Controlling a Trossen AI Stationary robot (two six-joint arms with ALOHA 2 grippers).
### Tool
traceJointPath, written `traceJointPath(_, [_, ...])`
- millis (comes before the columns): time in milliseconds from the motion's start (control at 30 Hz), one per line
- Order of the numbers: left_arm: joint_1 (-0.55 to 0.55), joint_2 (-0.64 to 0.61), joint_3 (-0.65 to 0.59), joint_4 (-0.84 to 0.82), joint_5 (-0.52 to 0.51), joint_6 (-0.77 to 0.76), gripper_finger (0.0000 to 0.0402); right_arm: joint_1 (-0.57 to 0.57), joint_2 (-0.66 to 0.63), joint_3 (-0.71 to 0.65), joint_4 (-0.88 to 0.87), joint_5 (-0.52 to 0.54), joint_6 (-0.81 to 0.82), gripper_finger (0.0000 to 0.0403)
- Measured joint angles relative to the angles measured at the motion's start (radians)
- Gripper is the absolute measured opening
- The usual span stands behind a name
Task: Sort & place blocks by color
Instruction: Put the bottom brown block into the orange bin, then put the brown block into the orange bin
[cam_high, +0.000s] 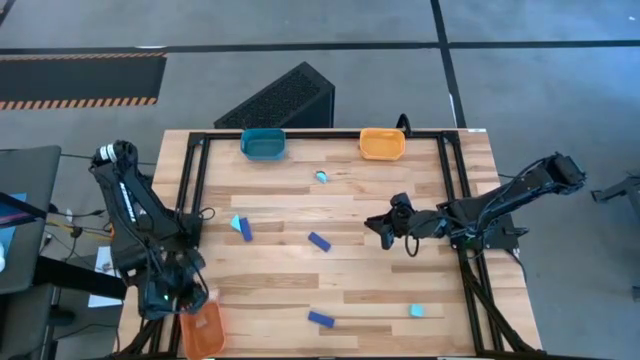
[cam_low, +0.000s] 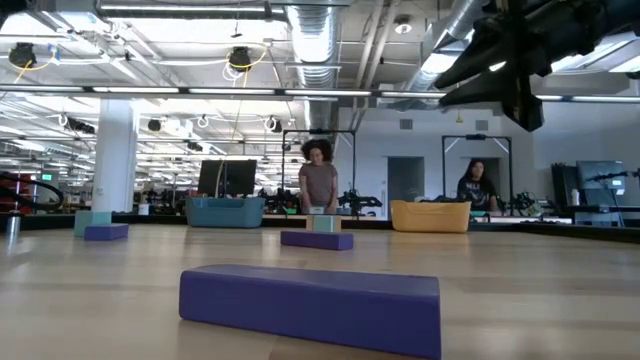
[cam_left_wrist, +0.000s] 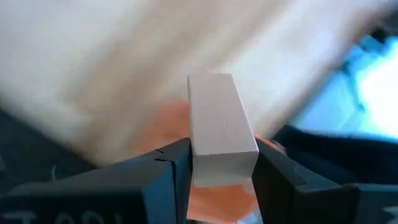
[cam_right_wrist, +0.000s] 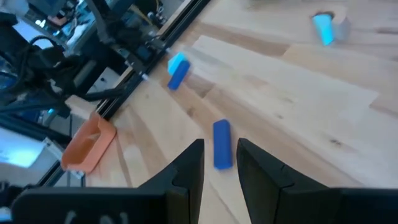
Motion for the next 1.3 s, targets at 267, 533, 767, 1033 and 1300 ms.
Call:
traceJointPath(267, [0.006,0.305,-0.010,0.332,0.323,0.137,0.0119,0.077,0.010,0.000,0.000,0.038,0.000,0.0118])
traceJointPath(533, [0.068,0.420,0.065,0.060,0.423,0.298,0.0145,0.096,0.048,0.000,-0.002,0.046,0.015,0.0118])
traceJointPath(767, [0.113,0.416,0.039,-0.135,0.431,0.496,0.0148,0.121,0.021,0.000,0.012,0.055,0.031,0.0132])
traceJointPath(1033, [0.111,0.304,0.047,-0.222,0.388,0.456,0.0149,0.223,-0.049,0.000,-0.404,0.051,0.297,0.0153])
traceJointPath(1300, [0.158,0.119,0.073,-0.260,0.098,0.305,0.0149,0.166,-0.021,0.000,-0.432,0.045,0.291,0.0159])
